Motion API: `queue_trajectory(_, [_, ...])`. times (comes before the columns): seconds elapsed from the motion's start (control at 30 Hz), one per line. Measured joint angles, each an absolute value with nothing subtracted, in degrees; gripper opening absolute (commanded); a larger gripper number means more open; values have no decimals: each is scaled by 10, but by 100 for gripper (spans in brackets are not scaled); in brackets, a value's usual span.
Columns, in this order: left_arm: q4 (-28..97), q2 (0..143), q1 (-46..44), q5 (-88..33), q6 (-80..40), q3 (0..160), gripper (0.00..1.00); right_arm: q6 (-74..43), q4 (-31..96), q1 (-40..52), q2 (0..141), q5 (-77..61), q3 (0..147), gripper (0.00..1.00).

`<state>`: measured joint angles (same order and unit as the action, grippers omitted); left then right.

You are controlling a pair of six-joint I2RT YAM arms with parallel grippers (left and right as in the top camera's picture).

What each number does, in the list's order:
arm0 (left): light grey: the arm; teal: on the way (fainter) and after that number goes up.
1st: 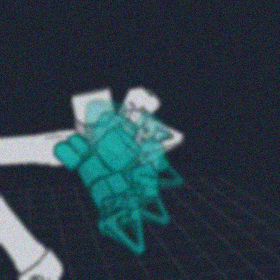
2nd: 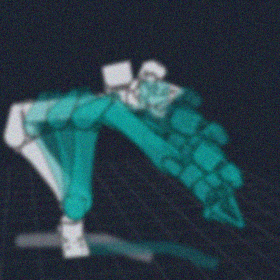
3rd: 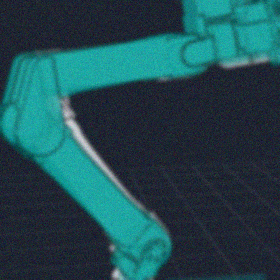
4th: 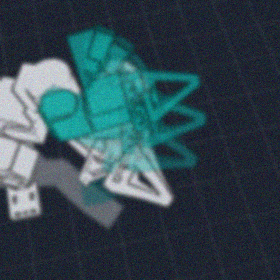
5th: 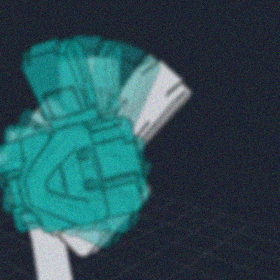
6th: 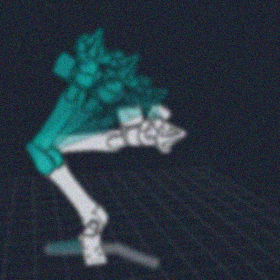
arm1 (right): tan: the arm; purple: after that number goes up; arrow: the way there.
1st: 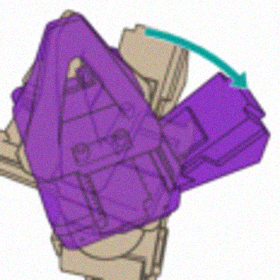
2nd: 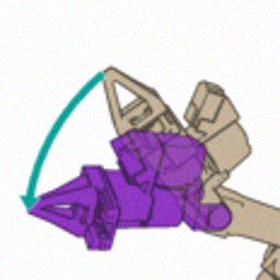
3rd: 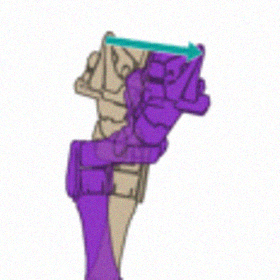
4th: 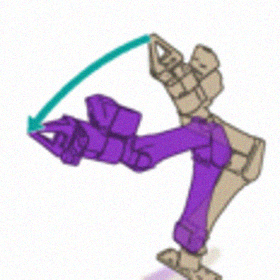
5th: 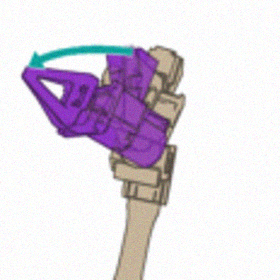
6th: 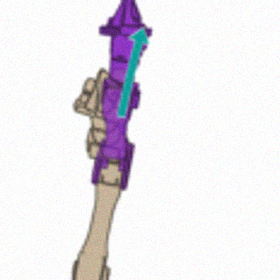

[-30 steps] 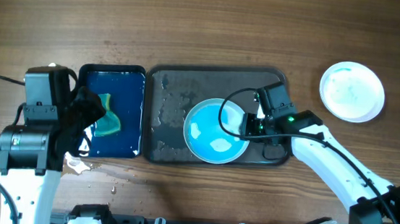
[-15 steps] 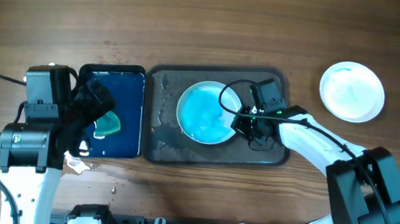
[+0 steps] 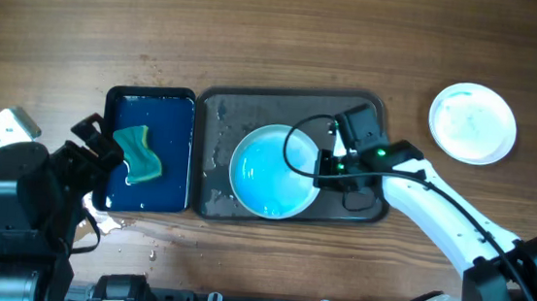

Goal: Clean dirty plates on tray and stack at the side
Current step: 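Lift the plate with the right gripper and tilt it over the blue tray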

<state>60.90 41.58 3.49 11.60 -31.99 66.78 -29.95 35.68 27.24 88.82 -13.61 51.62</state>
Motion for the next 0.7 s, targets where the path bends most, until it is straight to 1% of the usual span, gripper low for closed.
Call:
queue_trajectory(0.17, [640, 416, 35, 142, -320, 668, 100, -279, 466, 334, 886, -109, 629, 5])
queue_trajectory(0.23, [641, 417, 35, 148, -320, 668, 100, -272, 497, 341, 896, -107, 688, 5])
queue_trajectory(0.4, [643, 417, 35, 152, -320, 668, 100, -252, 542, 341, 997, -103, 836, 5])
queue_trajectory(0.5, [643, 417, 35, 161, -320, 668, 100, -237, 567, 346, 1082, -102, 926, 4])
queue_trajectory(0.63, [643, 417, 35, 179, -320, 668, 100, -224, 578, 380, 1171, -101, 1034, 5])
queue_trajectory(0.7, [643, 417, 35, 187, -320, 668, 100, -222, 572, 399, 1189, -98, 1058, 5])
